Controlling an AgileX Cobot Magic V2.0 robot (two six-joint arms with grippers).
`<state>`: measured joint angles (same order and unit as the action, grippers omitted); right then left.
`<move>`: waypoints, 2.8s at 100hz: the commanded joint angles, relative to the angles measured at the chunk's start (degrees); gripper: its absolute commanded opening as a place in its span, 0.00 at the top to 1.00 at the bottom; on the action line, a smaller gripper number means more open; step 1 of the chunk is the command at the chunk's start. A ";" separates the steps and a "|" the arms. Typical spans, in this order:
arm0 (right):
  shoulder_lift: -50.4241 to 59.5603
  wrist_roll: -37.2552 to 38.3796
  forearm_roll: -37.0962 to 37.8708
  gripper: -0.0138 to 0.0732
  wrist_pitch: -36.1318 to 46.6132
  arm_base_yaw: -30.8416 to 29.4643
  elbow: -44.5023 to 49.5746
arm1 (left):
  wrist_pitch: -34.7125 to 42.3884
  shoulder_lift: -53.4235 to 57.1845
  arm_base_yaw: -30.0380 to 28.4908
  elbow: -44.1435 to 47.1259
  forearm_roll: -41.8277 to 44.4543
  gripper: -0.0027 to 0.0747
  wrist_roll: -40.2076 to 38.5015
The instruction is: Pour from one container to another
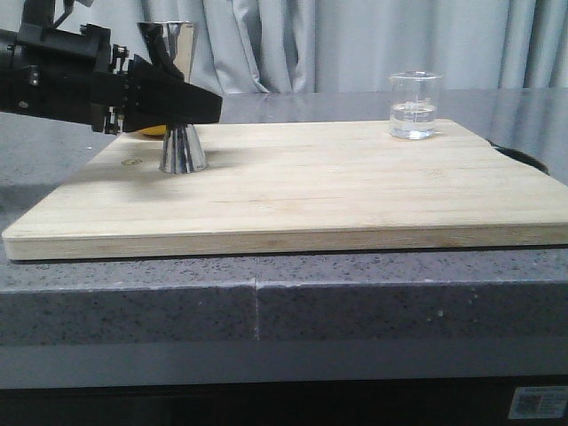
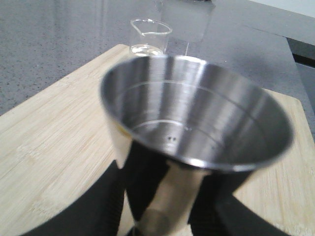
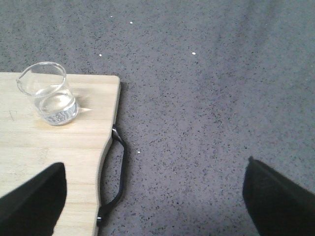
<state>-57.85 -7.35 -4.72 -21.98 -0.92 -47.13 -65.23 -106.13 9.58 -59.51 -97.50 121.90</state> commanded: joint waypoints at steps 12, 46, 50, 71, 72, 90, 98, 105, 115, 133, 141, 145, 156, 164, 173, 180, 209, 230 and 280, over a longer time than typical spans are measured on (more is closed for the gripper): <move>0.63 -0.46 -0.10 0.09 4.31 -0.01 -1.40 | -3.87 2.39 0.48 -1.10 -3.49 0.71 0.24; 0.63 -0.46 -0.10 0.09 4.42 -0.01 -1.40 | -4.01 2.39 0.48 -1.10 -3.49 0.81 0.24; 0.63 -0.46 -0.10 0.09 4.42 -0.01 -1.40 | -4.25 2.39 0.48 -1.10 -3.49 0.82 0.24; 0.63 -0.46 -0.10 0.09 4.54 -0.01 -1.40 | -6.14 2.39 0.48 -1.10 -3.49 0.89 0.24; 0.63 -0.46 -0.10 0.09 4.54 -0.01 -1.40 | -6.44 2.39 0.48 -1.10 -3.49 0.89 0.24; 0.63 -0.46 -0.10 0.09 5.04 -0.01 -1.40 | -7.55 2.39 0.48 -1.10 -3.31 0.95 0.29; 0.63 -0.46 -0.10 0.09 5.24 -0.01 -1.40 | -7.55 2.39 0.48 -1.10 -2.45 0.97 0.29; 0.63 -0.46 -0.10 0.09 5.49 -0.01 -1.40 | -7.55 2.39 0.85 -1.10 -1.32 0.97 0.40; 0.63 -0.46 -0.10 0.09 5.69 -0.01 -1.40 | -7.55 2.39 1.63 -1.10 -0.53 0.97 1.97; -0.91 -0.46 -0.10 0.09 5.69 -0.01 -1.40 | -7.55 2.39 3.77 -1.43 -0.53 0.97 3.28; -2.06 -0.46 -0.21 0.09 5.69 -0.01 -1.40 | -7.55 2.39 4.50 -2.25 -0.53 0.97 3.28; -2.59 -0.46 -0.21 0.09 5.69 -0.01 -1.40 | -7.55 2.50 4.99 -2.76 -0.40 0.97 3.28; -3.80 -0.46 -0.21 0.09 5.69 -0.01 -1.40 | -7.55 2.72 6.07 -4.40 0.37 0.97 3.28; -4.21 -0.46 -0.21 0.09 6.11 -0.01 -1.40 | -7.55 3.13 6.46 -5.15 0.53 0.98 3.28; -4.43 -0.46 -0.21 0.09 7.12 -0.01 -1.40 | -7.55 4.14 6.54 -5.55 0.42 0.99 3.28; -4.43 -0.46 -0.21 0.09 7.88 -0.01 -1.40 | -7.55 5.10 6.54 -5.55 0.42 0.99 3.28; -4.43 -0.46 -0.21 0.09 9.43 -0.01 -1.40 | -7.55 8.94 6.54 -5.55 0.53 0.99 3.17; -4.43 -0.46 -0.21 0.09 10.83 -0.01 -1.40 | -7.55 10.33 6.54 -5.55 0.53 0.99 -0.05; -5.82 -1.19 0.89 0.09 20.42 7.32 0.59 | -7.55 10.33 10.80 -5.55 -0.54 0.99 -1.76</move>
<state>-63.69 -7.81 -4.64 -8.42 4.72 -45.57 -66.49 -98.80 19.13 -63.39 -93.25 120.78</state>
